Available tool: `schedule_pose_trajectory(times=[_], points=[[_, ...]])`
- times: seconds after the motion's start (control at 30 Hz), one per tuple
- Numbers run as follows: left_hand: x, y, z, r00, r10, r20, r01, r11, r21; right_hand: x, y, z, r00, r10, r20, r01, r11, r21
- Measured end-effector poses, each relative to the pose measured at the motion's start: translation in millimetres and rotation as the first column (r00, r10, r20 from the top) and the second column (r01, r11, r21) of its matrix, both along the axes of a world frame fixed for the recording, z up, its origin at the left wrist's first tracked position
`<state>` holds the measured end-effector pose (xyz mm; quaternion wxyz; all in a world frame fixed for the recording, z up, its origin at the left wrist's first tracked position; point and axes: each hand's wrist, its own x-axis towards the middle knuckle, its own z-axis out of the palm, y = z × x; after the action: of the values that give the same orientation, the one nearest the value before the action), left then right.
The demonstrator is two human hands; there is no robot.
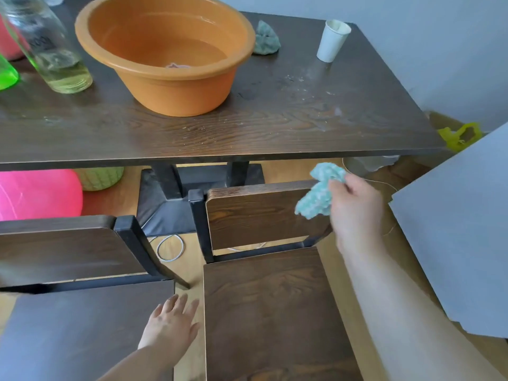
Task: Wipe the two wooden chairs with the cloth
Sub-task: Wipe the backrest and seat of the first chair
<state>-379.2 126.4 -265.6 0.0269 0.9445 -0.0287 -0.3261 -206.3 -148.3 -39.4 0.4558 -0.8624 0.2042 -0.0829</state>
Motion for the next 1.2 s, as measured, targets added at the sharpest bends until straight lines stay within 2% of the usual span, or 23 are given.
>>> schedule_pose_trajectory(times=[0.1, 0.17, 0.3, 0.4, 0.5, 0.6, 0.77, 0.87, 1.0, 1.1, 1.2], points=[[12, 5, -5, 0.999, -0.036, 0.017, 0.036, 0.999, 0.007, 23, -65, 0, 0.993, -0.116, 0.011, 0.116, 0.979, -0.167], [15, 7, -21, 0.997, -0.024, 0.071, 0.020, 0.998, 0.053, 37, -92, -6, 0.993, -0.116, -0.036, 0.103, 0.961, -0.255], [18, 1, -13, 0.997, 0.078, 0.012, -0.078, 0.996, 0.039, 49, -98, -22, 0.989, 0.012, -0.150, -0.064, 0.935, -0.348], [14, -4, -11, 0.988, 0.131, 0.085, -0.132, 0.991, 0.004, 44, -86, -32, 0.989, 0.109, -0.100, -0.141, 0.895, -0.424], [14, -7, -10, 0.985, 0.153, 0.080, -0.152, 0.988, -0.011, 36, -69, -37, 0.975, 0.217, -0.047, -0.208, 0.816, -0.540], [14, -8, -7, 0.986, 0.154, 0.071, -0.152, 0.988, -0.020, 32, -46, -34, 0.970, 0.234, -0.069, -0.234, 0.810, -0.537], [14, -7, -2, 0.979, 0.202, 0.037, -0.198, 0.976, -0.094, 21, 14, -28, 0.910, 0.403, -0.097, -0.396, 0.777, -0.489], [10, -6, -1, 0.976, 0.212, 0.042, -0.209, 0.976, -0.062, 13, 45, -33, 0.907, 0.410, -0.095, -0.411, 0.814, -0.411], [4, -3, -2, 0.978, 0.203, -0.050, -0.204, 0.979, -0.022, 9, 71, -34, 0.885, 0.456, -0.095, -0.459, 0.822, -0.338], [-5, 3, -11, 0.990, 0.132, -0.042, -0.133, 0.991, -0.020, 9, 93, -32, 0.866, 0.492, -0.085, -0.493, 0.814, -0.306], [-14, 7, -25, 0.996, 0.087, 0.036, -0.087, 0.996, 0.003, 6, 118, -31, 0.837, 0.543, -0.075, -0.541, 0.798, -0.264]])
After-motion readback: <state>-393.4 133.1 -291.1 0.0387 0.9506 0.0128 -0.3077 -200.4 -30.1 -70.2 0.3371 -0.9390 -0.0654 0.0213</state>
